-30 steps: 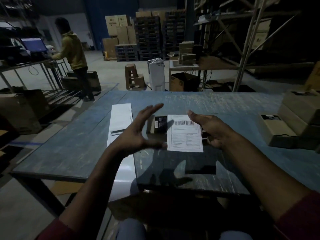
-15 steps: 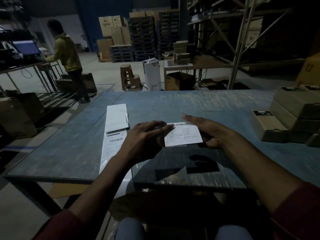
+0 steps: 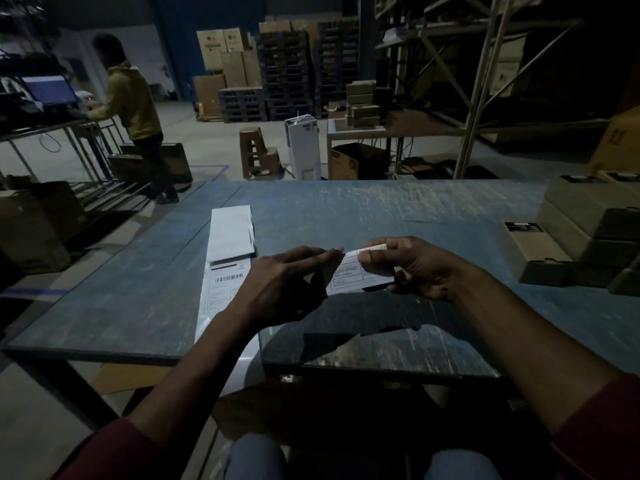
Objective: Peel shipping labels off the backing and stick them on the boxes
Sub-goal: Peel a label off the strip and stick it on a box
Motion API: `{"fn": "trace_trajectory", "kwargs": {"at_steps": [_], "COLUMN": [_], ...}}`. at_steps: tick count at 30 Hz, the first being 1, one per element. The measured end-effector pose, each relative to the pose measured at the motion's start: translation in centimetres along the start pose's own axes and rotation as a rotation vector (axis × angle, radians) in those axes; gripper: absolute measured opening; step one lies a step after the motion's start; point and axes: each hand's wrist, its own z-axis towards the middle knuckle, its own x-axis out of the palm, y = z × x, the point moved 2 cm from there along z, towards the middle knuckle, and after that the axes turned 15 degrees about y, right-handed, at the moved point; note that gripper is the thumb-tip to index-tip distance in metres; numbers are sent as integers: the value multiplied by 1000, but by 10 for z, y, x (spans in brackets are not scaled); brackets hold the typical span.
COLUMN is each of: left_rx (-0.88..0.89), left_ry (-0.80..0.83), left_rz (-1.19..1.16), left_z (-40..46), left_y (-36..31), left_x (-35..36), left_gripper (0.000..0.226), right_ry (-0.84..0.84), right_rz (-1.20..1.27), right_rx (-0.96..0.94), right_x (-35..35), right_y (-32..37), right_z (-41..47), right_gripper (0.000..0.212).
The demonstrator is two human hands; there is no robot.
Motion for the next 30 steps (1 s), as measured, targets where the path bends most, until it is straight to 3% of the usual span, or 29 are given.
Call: {"fn": "trace_trajectory", "kwargs": {"at_steps": [6, 14, 22, 24, 27, 30], "left_rx": [2, 75, 175, 151, 65, 37], "left_ry": [-26, 84, 133, 139, 176, 285], "left_rz": [141, 53, 40, 13, 0, 115], "left_z": [1, -11, -14, -14, -7, 0], "left_y": [-9, -2, -9, -11, -18, -24], "left_x": [5, 6, 4, 1, -3, -2], "left_gripper": [44, 68, 50, 60, 95, 100], "right_ry": [37, 162, 252, 221, 73, -18], "right_rz": [40, 111, 144, 118, 55, 34], "right_rx": [-5, 2, 25, 44, 58, 22], "right_x": [-2, -7, -13, -11, -3, 4], "right_y": [-1, -2, 0, -2, -3, -2], "right_z": [0, -7, -13, -12, -7, -6], "right_gripper": [59, 81, 79, 73, 86, 60]}}
